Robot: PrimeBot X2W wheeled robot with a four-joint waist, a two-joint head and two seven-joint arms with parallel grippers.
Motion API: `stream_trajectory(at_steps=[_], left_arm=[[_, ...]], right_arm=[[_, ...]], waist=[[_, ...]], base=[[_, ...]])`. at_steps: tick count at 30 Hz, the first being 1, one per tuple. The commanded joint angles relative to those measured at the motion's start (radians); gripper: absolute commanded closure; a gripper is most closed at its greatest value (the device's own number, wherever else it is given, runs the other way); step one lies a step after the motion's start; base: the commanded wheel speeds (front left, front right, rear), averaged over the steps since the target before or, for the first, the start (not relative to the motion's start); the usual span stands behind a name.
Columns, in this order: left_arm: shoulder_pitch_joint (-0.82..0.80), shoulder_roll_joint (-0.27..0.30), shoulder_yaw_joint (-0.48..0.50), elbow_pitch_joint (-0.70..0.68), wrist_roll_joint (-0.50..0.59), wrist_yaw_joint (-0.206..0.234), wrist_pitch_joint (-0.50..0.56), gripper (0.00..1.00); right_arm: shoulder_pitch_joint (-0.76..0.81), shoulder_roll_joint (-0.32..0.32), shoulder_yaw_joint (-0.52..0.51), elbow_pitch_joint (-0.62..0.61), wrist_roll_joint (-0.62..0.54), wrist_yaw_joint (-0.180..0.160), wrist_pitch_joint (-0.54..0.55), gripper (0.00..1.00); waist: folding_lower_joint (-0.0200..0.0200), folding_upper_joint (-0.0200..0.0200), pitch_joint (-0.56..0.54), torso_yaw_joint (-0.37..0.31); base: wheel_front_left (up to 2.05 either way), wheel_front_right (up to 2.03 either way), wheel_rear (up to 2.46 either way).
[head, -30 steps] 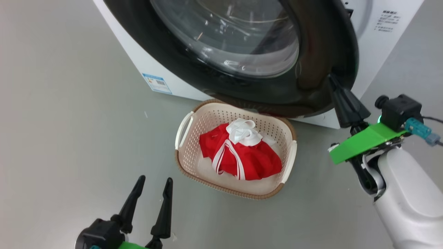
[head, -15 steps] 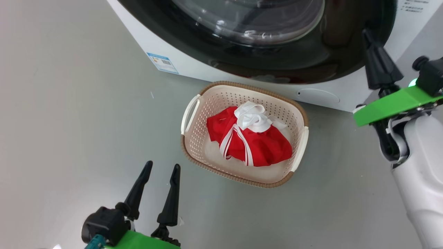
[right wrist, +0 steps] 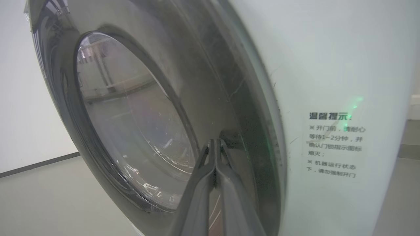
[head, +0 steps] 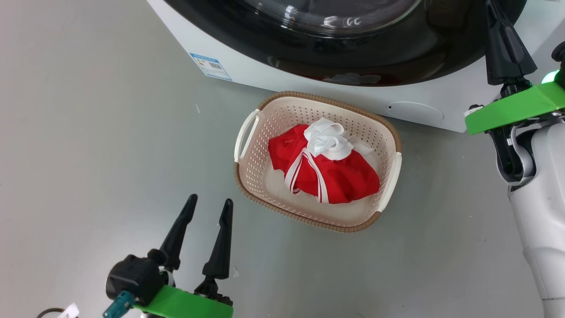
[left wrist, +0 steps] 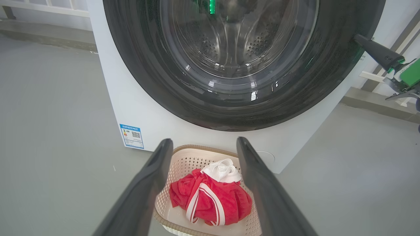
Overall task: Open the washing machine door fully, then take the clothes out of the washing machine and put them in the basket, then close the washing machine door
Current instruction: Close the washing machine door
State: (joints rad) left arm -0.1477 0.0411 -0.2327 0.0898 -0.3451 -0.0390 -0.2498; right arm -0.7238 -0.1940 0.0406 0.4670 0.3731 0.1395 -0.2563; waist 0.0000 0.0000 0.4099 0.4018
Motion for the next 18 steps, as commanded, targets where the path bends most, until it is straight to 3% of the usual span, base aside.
stream_trajectory(at_steps=[1, 12, 14, 17, 18], left_arm=[[-0.012, 0.009, 0.028, -0.022, -0.001, -0.002, -0.012, 0.0], [-0.01, 0.009, 0.037, -0.006, 0.017, -0.012, -0.012, 0.0], [-0.005, 0.009, 0.039, 0.002, 0.02, -0.014, -0.012, 0.0], [0.007, 0.009, 0.047, 0.016, 0.027, -0.016, -0.012, 0.0], [0.012, 0.009, 0.051, 0.02, 0.03, -0.018, -0.012, 0.0]], right_arm=[[-0.04, 0.004, -0.009, -0.028, -0.006, -0.009, -0.006, 1.0], [-0.002, 0.031, 0.009, -0.031, -0.018, -0.009, -0.006, 1.0], [0.027, 0.031, 0.027, -0.024, -0.016, -0.009, -0.006, 0.93], [0.082, 0.033, 0.057, -0.015, -0.009, -0.009, -0.006, 0.42], [0.103, 0.033, 0.066, -0.014, -0.007, -0.009, -0.006, 0.07]], waist=[[0.0, 0.0, 0.002, -0.002], [0.0, 0.0, -0.013, -0.018], [0.0, 0.0, -0.026, -0.023], [0.0, 0.0, -0.053, -0.031], [0.0, 0.0, -0.062, -0.035]], base=[[0.0, 0.0, 0.0], [0.0, 0.0, 0.0], [0.0, 0.0, 0.0], [0.0, 0.0, 0.0], [0.0, 0.0, 0.0]])
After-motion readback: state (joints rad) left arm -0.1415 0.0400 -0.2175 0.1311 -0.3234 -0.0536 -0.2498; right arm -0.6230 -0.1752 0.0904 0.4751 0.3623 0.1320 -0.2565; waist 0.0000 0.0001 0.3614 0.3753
